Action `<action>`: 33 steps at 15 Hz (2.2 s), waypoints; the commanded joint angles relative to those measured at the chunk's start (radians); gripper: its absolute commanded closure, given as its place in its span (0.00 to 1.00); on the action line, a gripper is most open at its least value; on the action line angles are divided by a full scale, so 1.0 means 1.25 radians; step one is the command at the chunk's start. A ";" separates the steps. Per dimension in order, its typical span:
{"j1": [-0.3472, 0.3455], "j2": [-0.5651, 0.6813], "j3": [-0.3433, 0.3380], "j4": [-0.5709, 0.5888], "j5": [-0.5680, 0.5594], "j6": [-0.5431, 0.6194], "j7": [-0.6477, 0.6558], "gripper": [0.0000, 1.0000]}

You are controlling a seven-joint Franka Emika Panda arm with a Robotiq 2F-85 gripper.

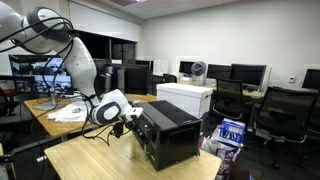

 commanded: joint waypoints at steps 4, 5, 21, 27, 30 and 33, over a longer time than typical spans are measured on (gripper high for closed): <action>0.037 0.022 0.001 -0.035 0.070 0.087 -0.079 0.94; 0.047 0.021 0.006 -0.045 0.081 0.093 -0.084 0.93; 0.306 -0.036 0.046 -0.196 0.301 0.082 -0.109 0.93; 0.469 -0.027 0.029 -0.209 0.401 0.065 -0.061 0.93; 0.610 -0.034 0.024 -0.221 0.441 0.023 -0.066 0.55; 0.801 0.027 -0.122 -0.166 0.440 -0.264 0.017 0.28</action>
